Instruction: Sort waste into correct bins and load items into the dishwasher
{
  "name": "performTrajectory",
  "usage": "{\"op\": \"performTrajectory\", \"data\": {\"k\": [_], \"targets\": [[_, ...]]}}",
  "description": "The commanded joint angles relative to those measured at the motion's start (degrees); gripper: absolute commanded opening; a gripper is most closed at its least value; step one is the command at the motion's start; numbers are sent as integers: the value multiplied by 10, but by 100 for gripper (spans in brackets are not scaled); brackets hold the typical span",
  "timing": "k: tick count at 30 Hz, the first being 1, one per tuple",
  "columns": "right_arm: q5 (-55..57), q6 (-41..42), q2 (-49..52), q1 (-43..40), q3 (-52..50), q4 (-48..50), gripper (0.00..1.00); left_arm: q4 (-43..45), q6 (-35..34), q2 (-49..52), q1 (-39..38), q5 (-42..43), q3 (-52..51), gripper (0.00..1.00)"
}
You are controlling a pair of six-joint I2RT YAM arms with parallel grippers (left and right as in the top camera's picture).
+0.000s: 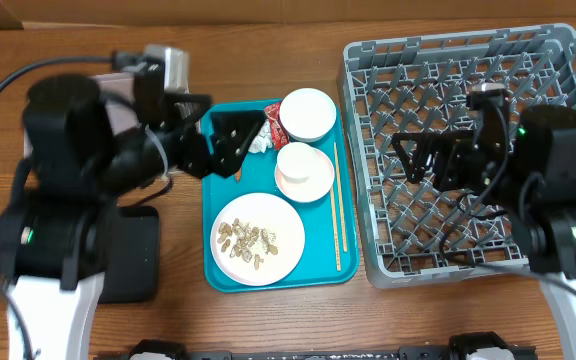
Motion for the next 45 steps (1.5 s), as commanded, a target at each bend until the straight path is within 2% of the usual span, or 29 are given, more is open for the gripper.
{"op": "performTrajectory", "data": {"k": [1, 4, 7, 9, 10, 11, 13, 20, 25, 29, 31, 34, 38, 42, 45], "targets": [[-27, 7, 20, -5, 18, -12, 100, -13, 11, 44, -2, 66, 17, 100], [-8, 12, 33, -5, 18, -27, 100, -53, 16, 95, -46, -48, 17, 100], [36, 38, 34, -5, 18, -37, 100, -90, 16, 148, -114, -205, 17, 100], [55, 49, 34, -5, 18, -39, 100, -94, 16, 185, -151, -253, 17, 100], [56, 50, 34, -5, 18, -39, 100, -91, 16, 203, -165, -264, 17, 96], [55, 50, 34, -5, 18, -39, 100, -84, 16, 222, -174, -274, 17, 87], [55, 50, 34, -5, 18, -40, 100, -63, 15, 265, -187, -298, 17, 80], [55, 52, 35, -5, 18, -51, 100, -35, -35, 394, -183, -300, 17, 72], [55, 52, 38, -5, 18, -62, 100, -13, -34, 443, -177, -307, 17, 69], [55, 62, 44, -5, 18, -62, 100, -20, -33, 468, -177, -318, 17, 49], [55, 63, 48, -5, 18, -63, 100, -22, -34, 473, -177, -319, 17, 43], [55, 63, 54, -5, 18, -61, 100, -25, -34, 469, -177, -304, 17, 17], [55, 63, 59, -5, 18, -62, 100, -32, -34, 440, -174, -295, 25, 9], [54, 62, 59, -5, 18, -61, 100, -67, -40, 393, -164, -293, 59, 7], [29, 62, 59, -5, 18, -49, 100, -84, -40, 358, -138, -235, 81, 4]]}}
